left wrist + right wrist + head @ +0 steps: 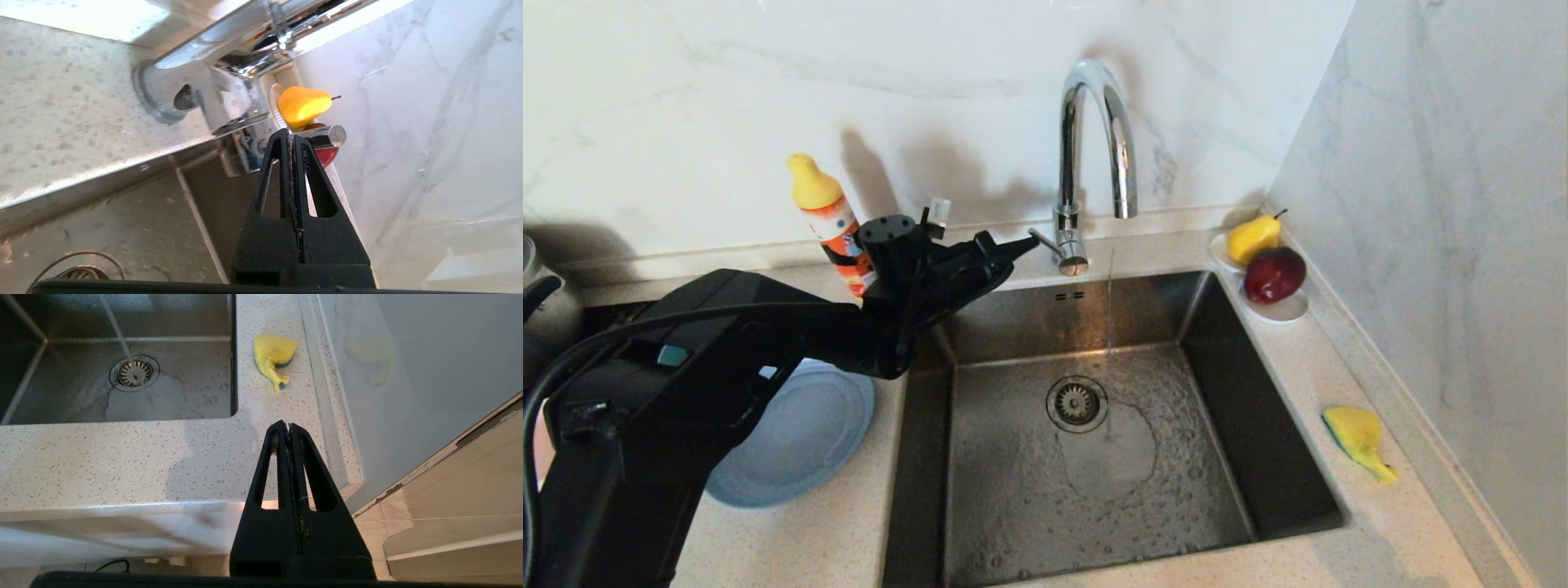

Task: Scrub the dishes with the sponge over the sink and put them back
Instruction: Turn off the faucet, then place the bowl on the plate

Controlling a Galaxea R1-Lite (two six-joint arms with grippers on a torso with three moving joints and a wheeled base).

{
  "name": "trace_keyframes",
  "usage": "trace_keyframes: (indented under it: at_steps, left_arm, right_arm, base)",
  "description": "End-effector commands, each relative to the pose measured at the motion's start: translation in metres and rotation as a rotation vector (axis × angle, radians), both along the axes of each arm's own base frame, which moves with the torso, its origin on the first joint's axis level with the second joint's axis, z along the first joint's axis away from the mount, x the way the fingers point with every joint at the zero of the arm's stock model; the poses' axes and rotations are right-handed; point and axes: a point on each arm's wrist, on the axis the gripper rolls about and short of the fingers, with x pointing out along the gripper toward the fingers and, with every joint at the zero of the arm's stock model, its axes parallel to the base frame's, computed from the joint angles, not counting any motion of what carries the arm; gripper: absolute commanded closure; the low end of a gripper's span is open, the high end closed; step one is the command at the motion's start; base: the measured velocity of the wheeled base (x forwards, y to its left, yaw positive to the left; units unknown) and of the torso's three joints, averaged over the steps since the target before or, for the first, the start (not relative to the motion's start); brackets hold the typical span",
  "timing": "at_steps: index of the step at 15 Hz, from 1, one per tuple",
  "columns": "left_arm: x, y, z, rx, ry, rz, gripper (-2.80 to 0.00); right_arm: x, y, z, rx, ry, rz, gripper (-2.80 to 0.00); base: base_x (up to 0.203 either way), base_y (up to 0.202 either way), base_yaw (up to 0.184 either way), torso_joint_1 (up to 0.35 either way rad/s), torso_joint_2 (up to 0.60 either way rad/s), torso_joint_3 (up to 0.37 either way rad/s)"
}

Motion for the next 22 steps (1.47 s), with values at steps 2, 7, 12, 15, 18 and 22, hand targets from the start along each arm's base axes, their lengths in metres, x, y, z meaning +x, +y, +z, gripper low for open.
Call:
trace_keyframes:
  at_steps: [2,7,12,15,18,22]
  left_arm:
    - [-0.006,0.002,0.013,-0.011,-0.027,-0.006,0.00]
    - [-0.056,0.025,0.030,-0.010,-0.038,0.014,0.00]
    - [-0.132,0.087,0.102,0.060,-0.094,0.153,0.00]
    - [-0.178,0.107,0.123,0.303,-0.017,0.403,0.00]
    - [-0.230,0.123,0.152,0.485,-0.026,0.794,0.00]
    - [-0.282,0.142,0.186,0.671,-0.005,1.320,0.00]
  right_arm:
    - [0.000,0.000,0.000,0.000,-0.001,0.000,0.00]
    - [0.000,0.000,0.000,0.000,-0.001,0.000,0.00]
    - [0.000,0.000,0.000,0.001,-0.001,0.000,0.00]
    - [0.000,0.000,0.000,0.000,-0.002,0.000,0.00]
    - [0.000,0.000,0.000,0.000,-0.002,0.000,0.00]
    - [0.000,0.000,0.000,0.000,-0.001,0.000,0.00]
  base:
    - [0.000,0.000,0.000,0.000,0.00,0.000]
    - [0.000,0.000,0.000,0.000,0.00,0.000]
    - [0.000,0.000,0.000,0.000,0.00,0.000]
    - [0.000,0.000,0.000,0.000,0.00,0.000]
    - [0.000,0.000,0.000,0.000,0.00,0.000]
    - [0.000,0.000,0.000,0.000,0.00,0.000]
